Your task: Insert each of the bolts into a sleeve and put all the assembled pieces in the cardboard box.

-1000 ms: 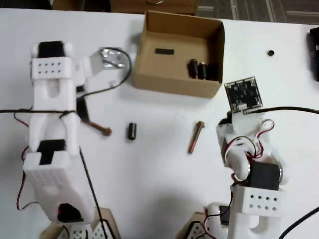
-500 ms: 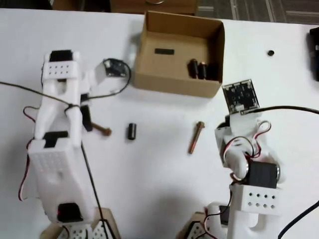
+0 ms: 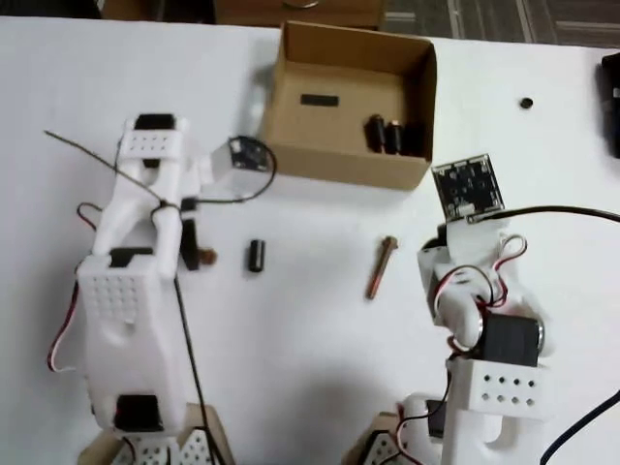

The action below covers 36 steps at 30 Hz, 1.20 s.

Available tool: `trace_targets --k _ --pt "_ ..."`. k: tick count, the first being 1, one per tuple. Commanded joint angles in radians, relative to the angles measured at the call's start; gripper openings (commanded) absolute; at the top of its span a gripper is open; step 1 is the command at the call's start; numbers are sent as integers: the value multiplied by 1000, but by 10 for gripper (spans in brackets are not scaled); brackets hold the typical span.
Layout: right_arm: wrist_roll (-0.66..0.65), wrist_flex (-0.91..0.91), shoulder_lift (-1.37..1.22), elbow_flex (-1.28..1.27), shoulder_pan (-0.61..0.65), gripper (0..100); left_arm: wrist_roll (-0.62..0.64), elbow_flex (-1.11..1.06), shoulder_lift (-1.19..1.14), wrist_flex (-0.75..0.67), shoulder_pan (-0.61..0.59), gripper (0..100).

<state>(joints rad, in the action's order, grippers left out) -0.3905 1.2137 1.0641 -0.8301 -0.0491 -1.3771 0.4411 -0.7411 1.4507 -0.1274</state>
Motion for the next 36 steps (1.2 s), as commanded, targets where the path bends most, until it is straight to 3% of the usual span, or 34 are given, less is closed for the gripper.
trace_targets --k 1,13,24,36 --pt "-5 -33 22 9 7 20 -341 10 -6 -5 11 445" --pt "-6 -79 24 11 8 20 -338 8 -41 74 -5 441" --pt "-6 -142 24 11 8 20 -338 8 -43 210 -57 210" --pt "-6 -143 24 11 8 20 -298 8 -34 242 -80 199"
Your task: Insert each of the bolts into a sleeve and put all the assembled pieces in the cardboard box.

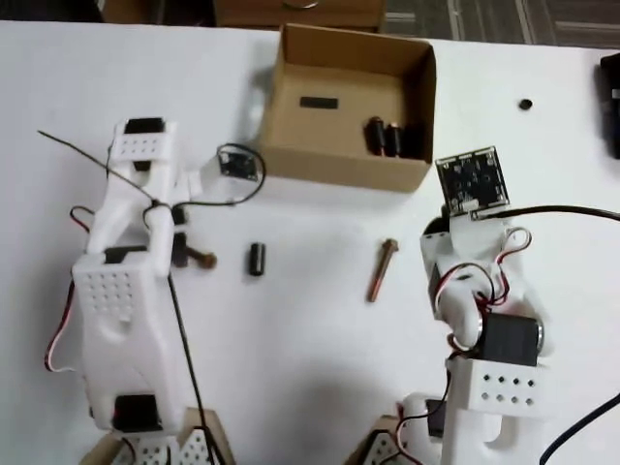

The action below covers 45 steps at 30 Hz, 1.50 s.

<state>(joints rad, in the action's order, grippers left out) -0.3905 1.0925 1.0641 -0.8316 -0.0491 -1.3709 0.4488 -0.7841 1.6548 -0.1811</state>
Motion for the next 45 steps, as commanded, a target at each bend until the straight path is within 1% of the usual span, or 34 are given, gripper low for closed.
trace_targets --k 1,5,14,18,28,32,34,37,40,43,45 --pt "-6 -22 24 12 8 20 -302 1 9 40 -26 199" --pt "-6 -22 24 12 8 20 -302 4 15 32 -23 199" --pt "-6 -22 22 12 8 20 -295 35 127 51 -5 201" --pt "-6 -22 22 12 8 20 -295 -24 137 57 26 200" --pt "-6 -22 22 11 7 20 -295 -151 130 -54 41 199" --pt "-6 -22 22 11 8 20 -265 -191 129 -124 49 199" --pt "-6 -22 22 11 8 20 -264 -202 129 -138 48 176" --pt "-6 -22 22 11 8 20 -264 -203 129 -133 43 88" --pt "-6 -22 22 11 8 20 -262 -202 132 -132 40 73" --pt "-6 -22 22 11 8 20 -259 -202 138 -124 40 15" --pt "-6 -22 22 11 8 20 -261 -188 140 -77 43 21"
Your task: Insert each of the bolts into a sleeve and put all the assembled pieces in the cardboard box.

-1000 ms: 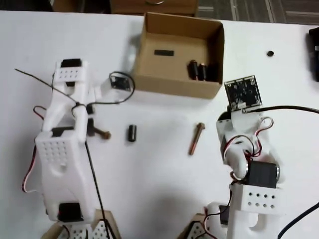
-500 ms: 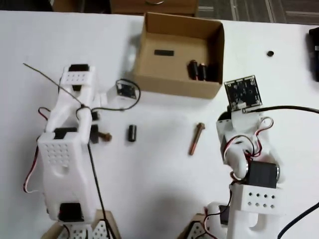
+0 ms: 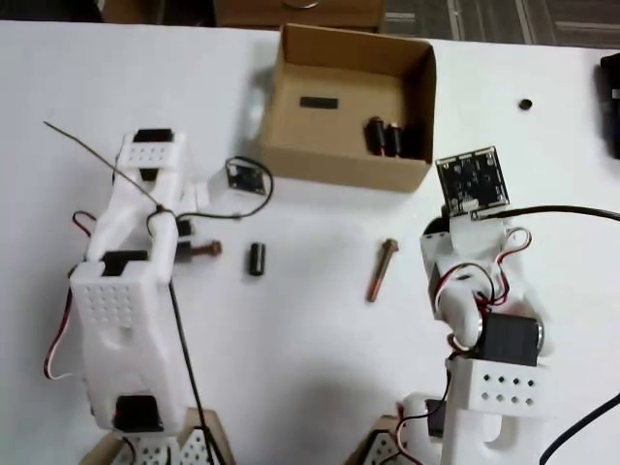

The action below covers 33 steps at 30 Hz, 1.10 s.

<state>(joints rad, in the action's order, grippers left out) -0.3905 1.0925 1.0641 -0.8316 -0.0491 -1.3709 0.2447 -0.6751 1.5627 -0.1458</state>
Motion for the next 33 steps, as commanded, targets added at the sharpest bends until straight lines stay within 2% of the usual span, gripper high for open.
trace_targets --k 1,4,6,13,16,18,22,27,33 --pt "-6 -22 22 12 8 20 -259 31 31 41 11 20" --pt "-6 -22 22 12 8 20 -221 113 32 143 14 21" --pt "-6 -22 22 12 8 20 -118 203 32 196 14 21" --pt "-2 -28 22 12 62 20 505 446 32 215 9 21" --pt "2 -71 22 6 77 20 718 507 44 216 8 21" --pt "3 -110 22 6 79 20 779 530 75 216 12 20" --pt "23 -140 18 5 99 20 813 598 221 189 14 20" --pt "95 -150 16 5 182 20 1065 654 411 81 14 20" --pt "157 -150 15 5 209 20 1350 641 502 106 5 21"
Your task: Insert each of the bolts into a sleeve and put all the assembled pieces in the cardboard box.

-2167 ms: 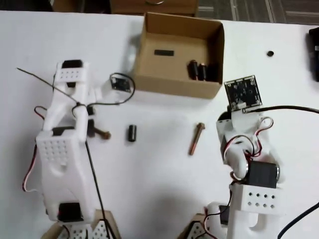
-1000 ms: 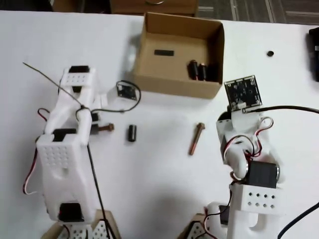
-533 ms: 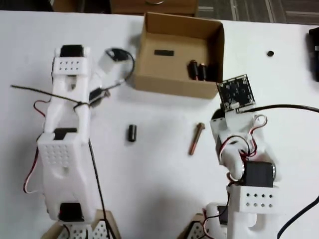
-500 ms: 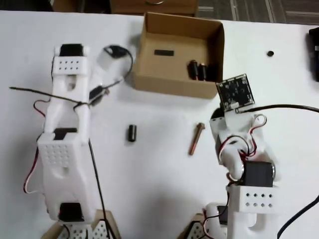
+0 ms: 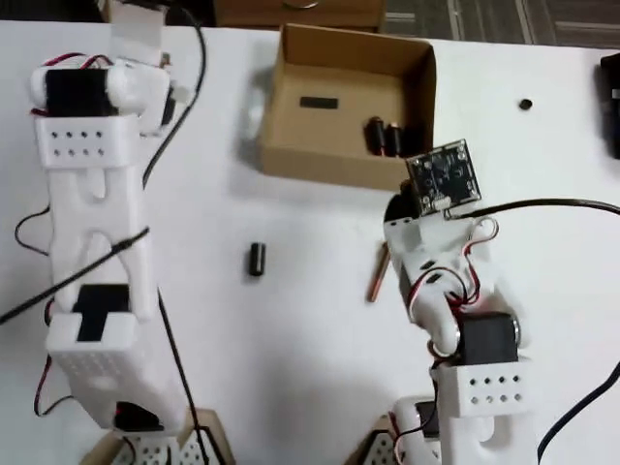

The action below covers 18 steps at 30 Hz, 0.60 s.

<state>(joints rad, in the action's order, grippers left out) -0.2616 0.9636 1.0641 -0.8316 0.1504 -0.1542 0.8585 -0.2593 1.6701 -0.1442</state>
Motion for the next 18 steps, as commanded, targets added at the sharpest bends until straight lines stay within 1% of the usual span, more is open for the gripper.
trace_targets --k 1,5,7,9,16,18 --pt "41 -21 15 5 10 20 172 16 97 8 3 21" --pt "72 -21 15 5 15 20 308 -41 169 28 11 21" --pt "72 -21 15 5 13 20 342 -76 229 31 14 21" --pt "72 -21 15 5 15 20 347 -122 301 32 32 21" --pt "74 -16 15 6 16 20 344 -420 543 8 75 20" --pt "95 -15 16 6 16 20 342 -501 605 -14 87 20"
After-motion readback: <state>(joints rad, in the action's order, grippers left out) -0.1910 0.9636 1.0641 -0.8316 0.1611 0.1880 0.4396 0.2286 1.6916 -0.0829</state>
